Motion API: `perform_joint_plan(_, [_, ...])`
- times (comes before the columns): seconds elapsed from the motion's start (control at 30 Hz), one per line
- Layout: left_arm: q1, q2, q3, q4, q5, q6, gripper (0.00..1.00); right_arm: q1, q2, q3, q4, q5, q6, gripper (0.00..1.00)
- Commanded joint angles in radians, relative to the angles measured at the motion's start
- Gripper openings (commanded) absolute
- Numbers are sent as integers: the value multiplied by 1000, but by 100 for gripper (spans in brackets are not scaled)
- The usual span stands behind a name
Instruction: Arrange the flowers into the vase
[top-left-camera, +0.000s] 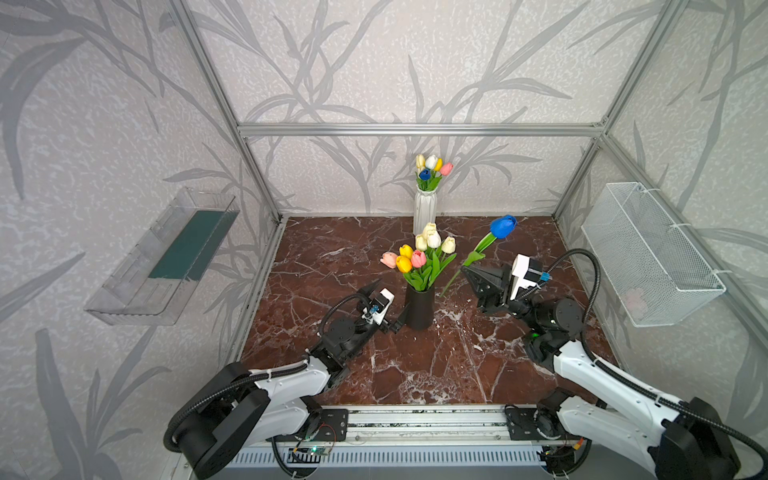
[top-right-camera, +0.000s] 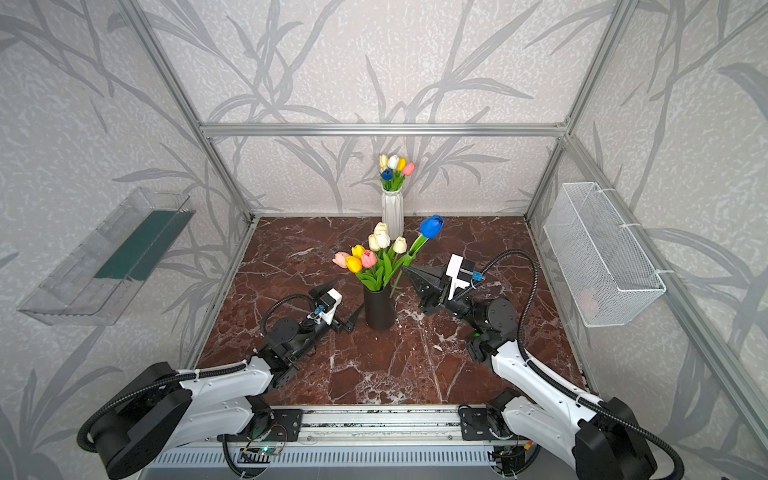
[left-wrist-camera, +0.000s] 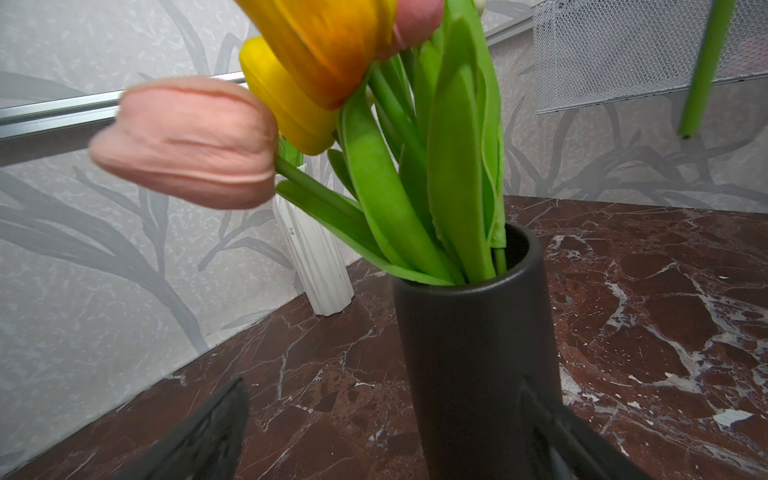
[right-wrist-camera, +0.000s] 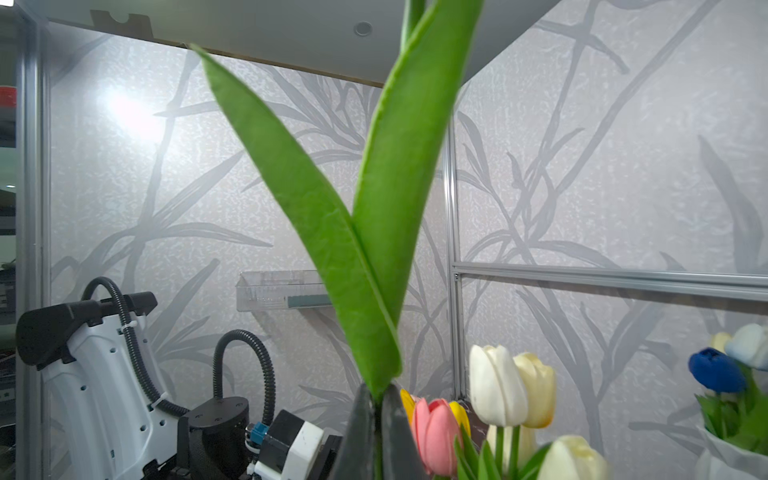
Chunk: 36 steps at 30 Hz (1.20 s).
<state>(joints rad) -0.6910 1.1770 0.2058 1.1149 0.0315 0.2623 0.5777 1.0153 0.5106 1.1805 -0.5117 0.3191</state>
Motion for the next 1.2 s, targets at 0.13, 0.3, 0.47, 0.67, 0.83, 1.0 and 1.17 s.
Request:
perform_joint_plan(0.13, [3,-9,23,21,15,17,99,28,135,53,113,117,-161,0])
perform_joint_plan(0.3, [4,-14,18,15,9,18,99,29,209,84,148,125,-153,0])
perform_joint_plan(0.47, [3,-25,16,6,5,21,99,28,233,104,163,107,-115,0])
perform_joint_plan(0.67, [4,-22,18,0,3,23,99,34,230,100,147,97,-102,0])
perform_joint_plan(0.83, [3,-4,17,23,7,20,99,40,271,75,167,126,-137,0])
perform_joint_plan(1.0, [4,-5,17,19,5,22,99,42,330,71,187,126,-142,0])
perform_joint_plan(1.17, [2,-12,17,-1,2,23,99,47,339,49,163,97,-138,0])
